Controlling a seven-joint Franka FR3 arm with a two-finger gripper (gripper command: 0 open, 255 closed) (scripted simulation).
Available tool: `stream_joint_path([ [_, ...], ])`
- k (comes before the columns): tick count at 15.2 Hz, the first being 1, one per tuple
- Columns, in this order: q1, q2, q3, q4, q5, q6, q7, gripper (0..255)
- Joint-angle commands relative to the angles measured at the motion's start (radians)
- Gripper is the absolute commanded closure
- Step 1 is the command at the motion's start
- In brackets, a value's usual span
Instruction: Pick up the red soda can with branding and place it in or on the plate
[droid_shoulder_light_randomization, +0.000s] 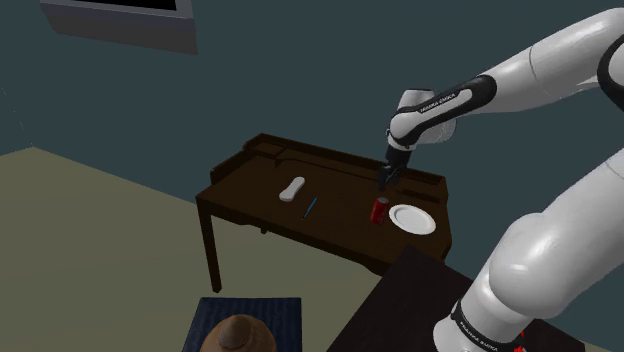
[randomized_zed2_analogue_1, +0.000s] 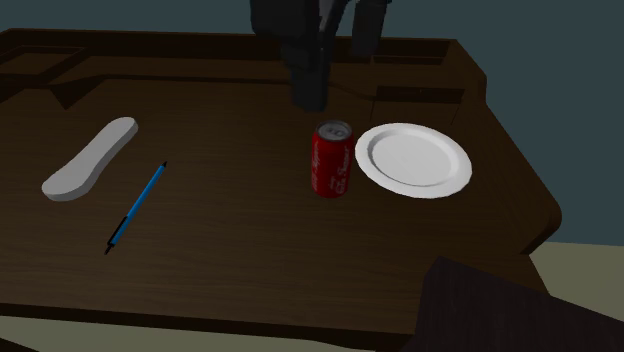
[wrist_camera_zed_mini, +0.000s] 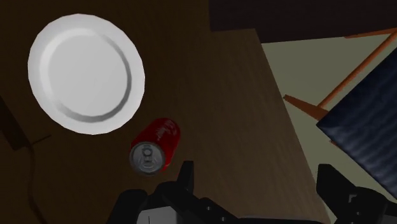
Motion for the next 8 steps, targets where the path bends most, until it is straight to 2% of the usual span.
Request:
stream_joint_path([
  [1,0.003,0.078,-0.030,0.010,0.028,0.069,-0.046,0],
  [4,0.007,0.204,-0.069,0.051,0.105,0.147,-0.136,0],
  [8,-0.017,0.382,-0.080,0.127,0.254,0.227,-0.282,0],
])
